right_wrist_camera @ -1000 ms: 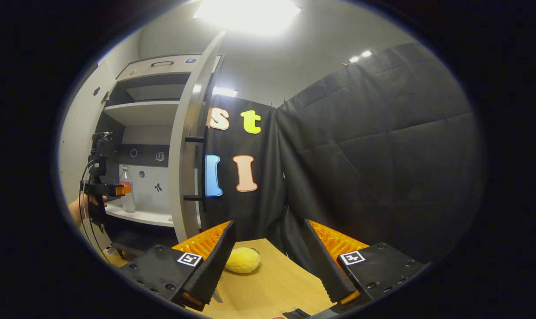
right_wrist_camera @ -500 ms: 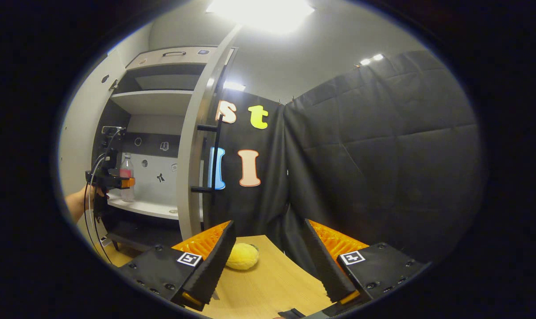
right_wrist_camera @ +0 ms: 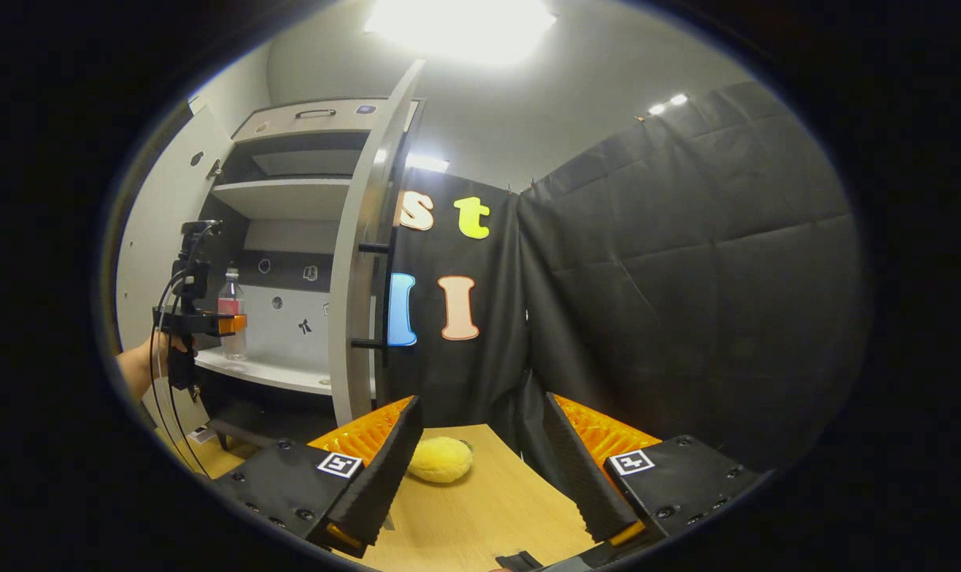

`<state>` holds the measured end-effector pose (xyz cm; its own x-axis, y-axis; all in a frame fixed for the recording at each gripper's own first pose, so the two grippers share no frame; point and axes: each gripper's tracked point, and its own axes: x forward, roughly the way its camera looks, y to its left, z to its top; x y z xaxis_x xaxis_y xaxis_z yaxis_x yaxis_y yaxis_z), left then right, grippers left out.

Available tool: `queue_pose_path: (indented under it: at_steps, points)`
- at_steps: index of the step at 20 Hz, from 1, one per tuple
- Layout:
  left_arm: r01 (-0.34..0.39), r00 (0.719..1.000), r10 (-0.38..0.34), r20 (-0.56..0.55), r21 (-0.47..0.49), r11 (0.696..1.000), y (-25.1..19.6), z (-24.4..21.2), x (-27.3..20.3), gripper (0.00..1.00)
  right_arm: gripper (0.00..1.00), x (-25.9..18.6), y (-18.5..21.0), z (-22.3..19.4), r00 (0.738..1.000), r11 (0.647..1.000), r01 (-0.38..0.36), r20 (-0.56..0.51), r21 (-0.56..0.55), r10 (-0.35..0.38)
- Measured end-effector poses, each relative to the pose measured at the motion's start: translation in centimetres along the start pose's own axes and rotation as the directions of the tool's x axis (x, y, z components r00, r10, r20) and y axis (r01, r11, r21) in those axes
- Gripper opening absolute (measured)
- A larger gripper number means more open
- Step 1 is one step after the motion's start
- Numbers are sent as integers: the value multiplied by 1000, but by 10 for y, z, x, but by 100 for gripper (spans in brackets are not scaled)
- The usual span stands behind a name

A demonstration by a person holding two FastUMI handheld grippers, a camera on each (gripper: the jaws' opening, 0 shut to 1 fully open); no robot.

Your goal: Grasp the bottle in the cabinet with the left hand and place it on the coaster, then close the right door with the right hand and the left door with the left hand.

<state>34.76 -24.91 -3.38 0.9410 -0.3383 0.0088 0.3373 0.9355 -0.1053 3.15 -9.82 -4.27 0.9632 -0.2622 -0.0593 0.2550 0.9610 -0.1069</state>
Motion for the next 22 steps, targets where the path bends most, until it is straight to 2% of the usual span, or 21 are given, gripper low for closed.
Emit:
queue_pose_path:
  at_steps: [2, 3, 5, 6, 17, 18, 19, 22]
  points:
    - [-7, 1000, 7, 23, 15, 1000, -1, 5, -17, 70, 96, -4, -2, -1, 1000, 1000, -24, -2, 11, 24]
    - [-13, 1000, 12, 29, 23, 1000, -2, 7, -26, 70, 92, -6, -3, -2, 999, 999, -36, -6, 17, 36]
    - [-25, 999, 24, 32, 34, 999, -2, 8, -42, 70, 92, -11, -5, -4, 998, 998, -61, -10, 27, 62]
    - [-33, 999, 32, 32, 34, 999, -1, 8, -50, 70, 97, -13, -5, -5, 997, 997, -73, -11, 29, 73]
    - [-47, 997, 45, 60, 32, 998, -11, -6, -140, 70, 97, -38, -9, -20, 981, 981, -189, -31, 41, 190]
    - [-47, 997, 45, 67, 37, 998, -12, -7, -149, 70, 92, -39, -10, -22, 979, 979, -198, -34, 39, 199]
    - [-46, 997, 43, 71, 41, 998, -14, -9, -155, 70, 97, -41, -11, -25, 978, 978, -206, -37, 39, 207]
    - [-35, 997, 32, 63, 50, 998, -21, -19, -173, 70, 97, -46, -9, -28, 972, 972, -228, -38, 55, 230]
